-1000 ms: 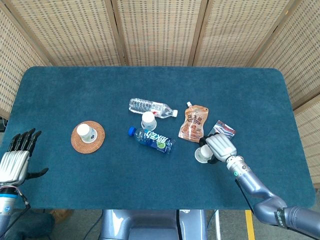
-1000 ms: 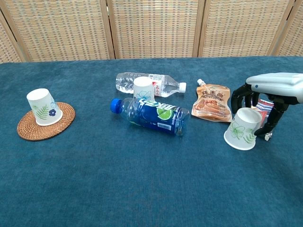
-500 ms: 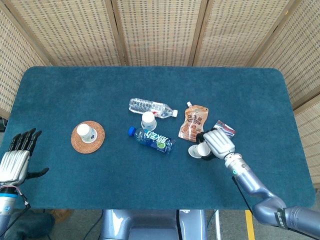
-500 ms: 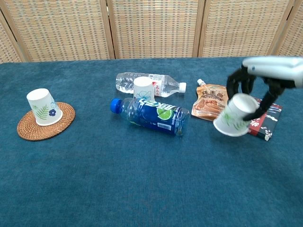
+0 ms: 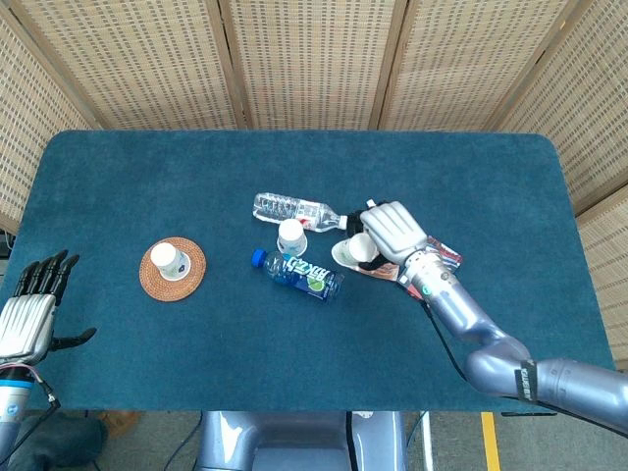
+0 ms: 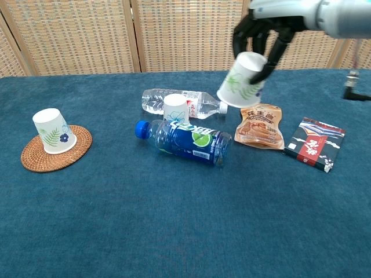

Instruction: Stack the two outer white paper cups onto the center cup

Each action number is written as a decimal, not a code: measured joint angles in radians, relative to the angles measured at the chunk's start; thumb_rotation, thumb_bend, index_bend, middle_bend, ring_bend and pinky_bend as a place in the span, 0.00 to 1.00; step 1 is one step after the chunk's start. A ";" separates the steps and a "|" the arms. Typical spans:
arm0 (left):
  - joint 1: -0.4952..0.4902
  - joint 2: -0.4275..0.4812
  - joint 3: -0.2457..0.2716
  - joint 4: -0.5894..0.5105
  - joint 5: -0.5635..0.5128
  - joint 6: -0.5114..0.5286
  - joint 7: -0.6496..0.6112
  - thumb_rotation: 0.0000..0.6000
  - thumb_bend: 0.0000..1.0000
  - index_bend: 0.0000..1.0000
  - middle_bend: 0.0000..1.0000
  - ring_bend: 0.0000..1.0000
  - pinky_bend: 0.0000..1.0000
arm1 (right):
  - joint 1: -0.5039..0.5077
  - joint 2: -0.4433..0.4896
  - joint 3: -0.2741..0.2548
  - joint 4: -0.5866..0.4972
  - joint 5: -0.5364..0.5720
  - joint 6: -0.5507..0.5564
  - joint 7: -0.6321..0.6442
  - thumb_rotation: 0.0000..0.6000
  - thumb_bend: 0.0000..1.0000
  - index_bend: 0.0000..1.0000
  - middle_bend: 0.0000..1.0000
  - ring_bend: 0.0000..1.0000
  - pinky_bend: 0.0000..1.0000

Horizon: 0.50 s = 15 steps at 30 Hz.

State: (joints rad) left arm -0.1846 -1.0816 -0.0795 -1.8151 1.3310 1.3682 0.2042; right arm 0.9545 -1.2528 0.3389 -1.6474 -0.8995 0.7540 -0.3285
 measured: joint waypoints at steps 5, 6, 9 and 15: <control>-0.010 -0.002 -0.008 0.004 -0.034 -0.024 0.003 1.00 0.00 0.00 0.00 0.00 0.00 | 0.153 -0.085 0.005 0.106 0.169 -0.033 -0.104 1.00 0.36 0.53 0.57 0.51 0.42; -0.013 -0.002 -0.010 0.005 -0.041 -0.028 0.003 1.00 0.00 0.00 0.00 0.00 0.00 | 0.176 -0.100 0.006 0.125 0.194 -0.037 -0.118 1.00 0.37 0.53 0.57 0.51 0.42; -0.019 -0.001 -0.016 0.006 -0.063 -0.042 0.004 1.00 0.00 0.00 0.00 0.00 0.00 | 0.250 -0.150 0.004 0.185 0.269 -0.047 -0.162 1.00 0.37 0.53 0.57 0.51 0.42; -0.030 0.002 -0.027 0.013 -0.098 -0.063 0.000 1.00 0.00 0.00 0.00 0.00 0.00 | 0.366 -0.240 -0.001 0.299 0.380 -0.061 -0.211 1.00 0.37 0.53 0.57 0.51 0.42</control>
State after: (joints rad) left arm -0.2142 -1.0797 -0.1062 -1.8017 1.2331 1.3047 0.2040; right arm 1.3204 -1.4929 0.3382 -1.3486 -0.5198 0.6930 -0.5398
